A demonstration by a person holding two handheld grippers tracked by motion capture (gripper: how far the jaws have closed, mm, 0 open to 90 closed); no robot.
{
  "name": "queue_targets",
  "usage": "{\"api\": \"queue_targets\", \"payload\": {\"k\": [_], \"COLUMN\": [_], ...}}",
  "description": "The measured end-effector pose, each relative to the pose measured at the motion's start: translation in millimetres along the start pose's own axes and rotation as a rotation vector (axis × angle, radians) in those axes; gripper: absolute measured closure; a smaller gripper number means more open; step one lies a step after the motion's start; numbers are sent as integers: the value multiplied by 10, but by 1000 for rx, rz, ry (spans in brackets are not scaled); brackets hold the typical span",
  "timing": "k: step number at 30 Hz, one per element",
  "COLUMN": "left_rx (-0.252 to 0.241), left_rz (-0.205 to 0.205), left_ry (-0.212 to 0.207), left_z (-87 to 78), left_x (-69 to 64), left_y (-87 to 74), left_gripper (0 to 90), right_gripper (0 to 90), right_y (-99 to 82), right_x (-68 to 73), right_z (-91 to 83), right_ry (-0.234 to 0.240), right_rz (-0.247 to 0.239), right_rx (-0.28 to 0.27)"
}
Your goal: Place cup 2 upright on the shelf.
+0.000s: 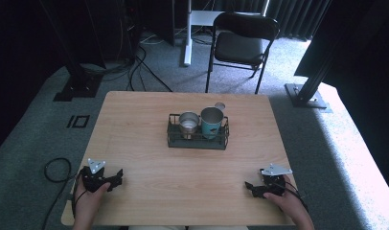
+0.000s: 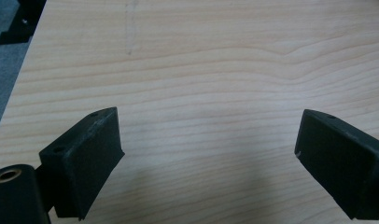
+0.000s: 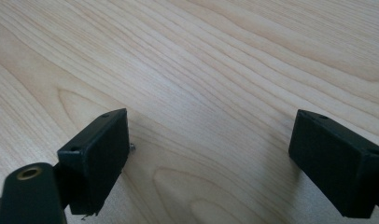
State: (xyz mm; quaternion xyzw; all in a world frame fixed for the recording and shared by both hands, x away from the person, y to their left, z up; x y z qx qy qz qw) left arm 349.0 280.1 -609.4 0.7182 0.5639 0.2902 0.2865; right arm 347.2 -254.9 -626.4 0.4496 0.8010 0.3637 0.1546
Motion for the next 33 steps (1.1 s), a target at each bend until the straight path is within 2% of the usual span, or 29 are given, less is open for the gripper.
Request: {"api": "queue_targets", "payload": {"k": [1, 10, 11, 15, 29, 33], "left_rx": [10, 50, 63, 67, 66, 79], "left_rz": [5, -2, -13, -28, -27, -10], "left_ry": [10, 19, 15, 5, 2, -16], "left_z": [9, 73, 93, 101, 110, 131], "left_x": [15, 33, 34, 40, 37, 15], "left_y": [-21, -109, -137, -142, -135, -134], "left_gripper": [80, 80, 80, 79, 76, 20], "right_gripper": [119, 119, 119, 118, 118, 118], "right_y": [0, 1, 0, 0, 0, 1], "right_x": [0, -1, -1, -1, -1, -2], "right_z": [0, 0, 0, 0, 1, 1], "right_ry": [0, 0, 0, 0, 0, 0], "right_rz": [0, -1, 0, 0, 0, -1], "right_rx": [0, -1, 0, 0, 0, -1]}}
Point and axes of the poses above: each handheld gripper's, and its own axes: z roughly forward along the jaws, y roughly out of its top, x roughly to its left, the point moved 10 cm from there along z, roughly forward along the jaws, and after that the axes turned 6 degrees about z, right-handed, at the moved point
